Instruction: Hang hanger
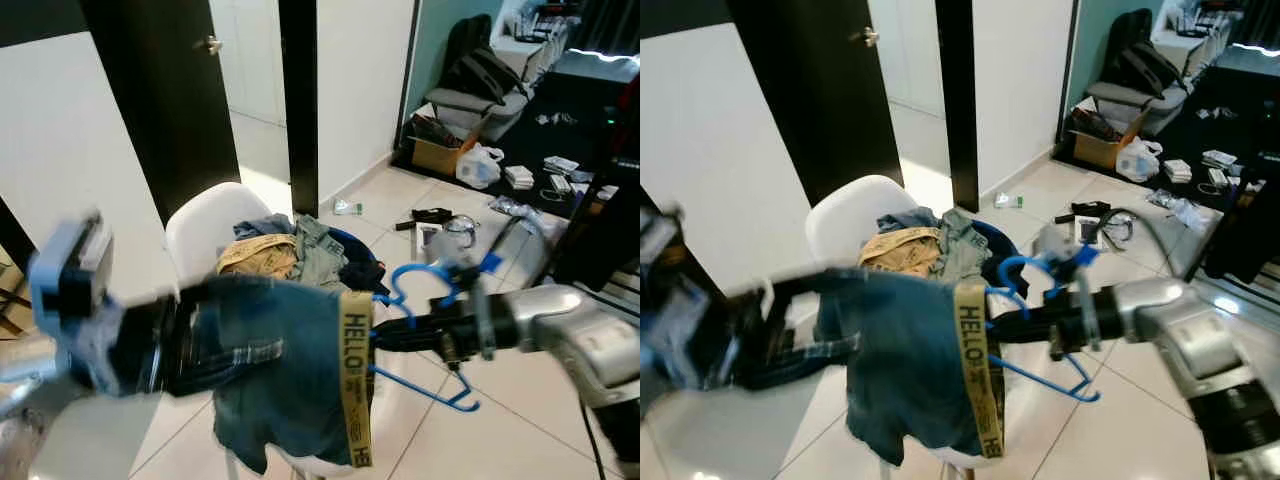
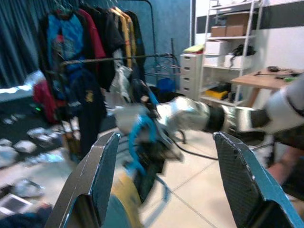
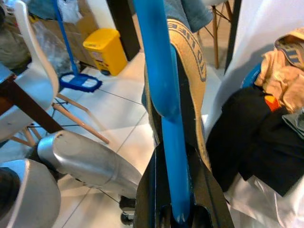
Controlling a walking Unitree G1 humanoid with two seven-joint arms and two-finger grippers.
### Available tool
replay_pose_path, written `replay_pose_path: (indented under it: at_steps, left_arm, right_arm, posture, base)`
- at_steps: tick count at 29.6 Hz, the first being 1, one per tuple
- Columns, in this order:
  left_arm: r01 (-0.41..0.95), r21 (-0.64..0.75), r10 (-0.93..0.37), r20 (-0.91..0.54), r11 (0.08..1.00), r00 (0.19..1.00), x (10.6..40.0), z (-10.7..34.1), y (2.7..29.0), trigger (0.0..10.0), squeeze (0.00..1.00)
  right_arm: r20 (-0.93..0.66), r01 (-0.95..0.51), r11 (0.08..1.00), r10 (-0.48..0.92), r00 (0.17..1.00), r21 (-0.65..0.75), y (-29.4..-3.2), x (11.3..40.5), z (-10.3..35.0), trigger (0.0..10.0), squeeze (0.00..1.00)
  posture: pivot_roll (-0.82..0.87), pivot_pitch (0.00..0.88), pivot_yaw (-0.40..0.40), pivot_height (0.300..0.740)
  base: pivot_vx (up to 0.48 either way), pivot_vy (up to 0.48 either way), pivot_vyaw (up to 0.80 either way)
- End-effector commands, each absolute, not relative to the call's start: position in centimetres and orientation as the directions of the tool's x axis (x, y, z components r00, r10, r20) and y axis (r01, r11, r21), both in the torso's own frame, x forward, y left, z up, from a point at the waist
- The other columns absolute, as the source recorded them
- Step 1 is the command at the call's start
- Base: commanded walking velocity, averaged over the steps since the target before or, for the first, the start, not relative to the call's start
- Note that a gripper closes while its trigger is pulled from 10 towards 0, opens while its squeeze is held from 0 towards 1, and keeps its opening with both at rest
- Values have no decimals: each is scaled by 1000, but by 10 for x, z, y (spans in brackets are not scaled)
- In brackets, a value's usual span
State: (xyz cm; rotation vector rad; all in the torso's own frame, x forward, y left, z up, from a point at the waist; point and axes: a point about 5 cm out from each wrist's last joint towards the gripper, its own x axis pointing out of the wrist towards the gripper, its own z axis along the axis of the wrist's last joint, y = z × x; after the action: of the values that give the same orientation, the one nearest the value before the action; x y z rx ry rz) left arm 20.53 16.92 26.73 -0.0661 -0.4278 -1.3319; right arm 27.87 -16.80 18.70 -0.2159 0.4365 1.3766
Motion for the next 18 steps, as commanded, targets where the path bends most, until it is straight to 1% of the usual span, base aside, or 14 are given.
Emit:
replay_pose_path:
  at_steps: [1,2,4,5,6,7,8,10,11,13,14,16,17,18]
  left_arm:
    - [941,218,-931,314,260,185,212,268,169,10000,0]
    - [938,246,-949,259,243,178,215,266,168,10000,0]
    - [938,246,-949,259,243,178,215,266,168,10000,0]
    - [940,261,-969,171,219,178,218,259,167,10000,0]
    - [940,261,-969,171,219,178,218,259,167,10000,0]
    - [947,266,-984,53,181,173,220,248,166,10000,0]
    - [947,266,-984,53,181,173,220,248,166,10000,0]
    - [951,280,-976,-135,129,172,222,228,165,10000,0]
    - [951,280,-976,-135,129,172,222,228,165,10000,0]
    - [952,284,-968,-183,116,173,223,222,165,10000,0]
    - [946,292,-959,-198,141,204,228,218,162,10000,0]
    - [946,292,-959,-198,141,204,228,218,162,10000,0]
    - [924,319,-947,-166,213,276,240,218,154,10000,0]
    - [924,319,-947,-166,213,276,240,218,154,10000,0]
  right_arm:
    - [-432,-982,180,891,137,61,-163,283,191,10000,0]
    - [-438,-983,175,889,135,50,-161,285,192,10000,0]
    - [-438,-983,175,889,135,50,-161,285,192,10000,0]
    - [-445,-985,166,886,131,41,-160,286,194,10000,0]
    - [-445,-985,166,886,131,41,-160,286,194,10000,0]
    - [-458,-988,151,881,121,29,-159,287,195,10000,0]
    - [-458,-988,151,881,121,29,-159,287,195,10000,0]
    - [-484,-993,114,870,96,8,-157,285,197,10000,0]
    - [-484,-993,114,870,96,8,-157,285,197,10000,0]
    - [-493,-995,99,866,86,0,-155,284,198,10000,0]
    - [-505,-997,71,861,67,-10,-151,282,200,10000,0]
    - [-505,-997,71,861,67,-10,-151,282,200,10000,0]
    - [-531,-1000,22,847,30,-22,-143,277,200,10000,0]
    - [-531,-1000,22,847,30,-22,-143,277,200,10000,0]
  posture:
    - [-38,0,21,740]
    - [-40,0,21,740]
    - [-40,0,21,740]
    - [-41,0,22,740]
    - [-41,0,22,740]
    - [-41,0,22,740]
    - [-41,0,22,740]
    - [-44,0,27,740]
    - [-44,0,27,740]
    - [-45,0,28,740]
    - [-46,0,29,740]
    - [-46,0,29,740]
    - [-52,0,31,740]
    - [-52,0,31,740]
  base:
    - [0,0,0]
    - [0,0,0]
    - [0,0,0]
    - [0,0,0]
    - [0,0,0]
    - [0,0,0]
    - [0,0,0]
    - [0,0,0]
    - [0,0,0]
    - [0,0,0]
    - [0,0,0]
    - [0,0,0]
    - [0,0,0]
    - [0,0,0]
